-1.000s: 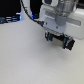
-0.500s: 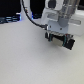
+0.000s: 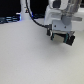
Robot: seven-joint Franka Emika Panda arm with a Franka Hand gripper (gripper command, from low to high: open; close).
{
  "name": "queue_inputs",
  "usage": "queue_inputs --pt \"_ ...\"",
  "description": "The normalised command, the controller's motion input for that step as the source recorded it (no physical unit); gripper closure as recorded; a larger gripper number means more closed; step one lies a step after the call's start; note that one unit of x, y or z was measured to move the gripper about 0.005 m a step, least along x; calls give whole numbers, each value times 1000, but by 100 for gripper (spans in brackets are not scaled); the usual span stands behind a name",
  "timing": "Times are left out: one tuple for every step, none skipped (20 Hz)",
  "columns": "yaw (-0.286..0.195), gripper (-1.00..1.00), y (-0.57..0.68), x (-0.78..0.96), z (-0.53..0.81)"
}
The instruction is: Open the kcup holder, insert the kcup into the holder, and close the kcup holder
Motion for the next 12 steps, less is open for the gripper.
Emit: queue_inputs --pt "172 -100 279 -492 -116" --pt "165 -100 311 -483 -100" --pt "148 -100 365 -474 -60" --pt "134 -100 410 -456 -28" --pt "124 -100 442 -450 -8" --pt "115 -100 477 -441 2" --pt "96 -100 531 -471 8" --pt "87 -100 542 -510 6" --pt "87 -100 534 -540 6" --pt "87 -100 559 -556 12" --pt "85 -100 542 -569 9" --pt "87 -100 534 -576 18"
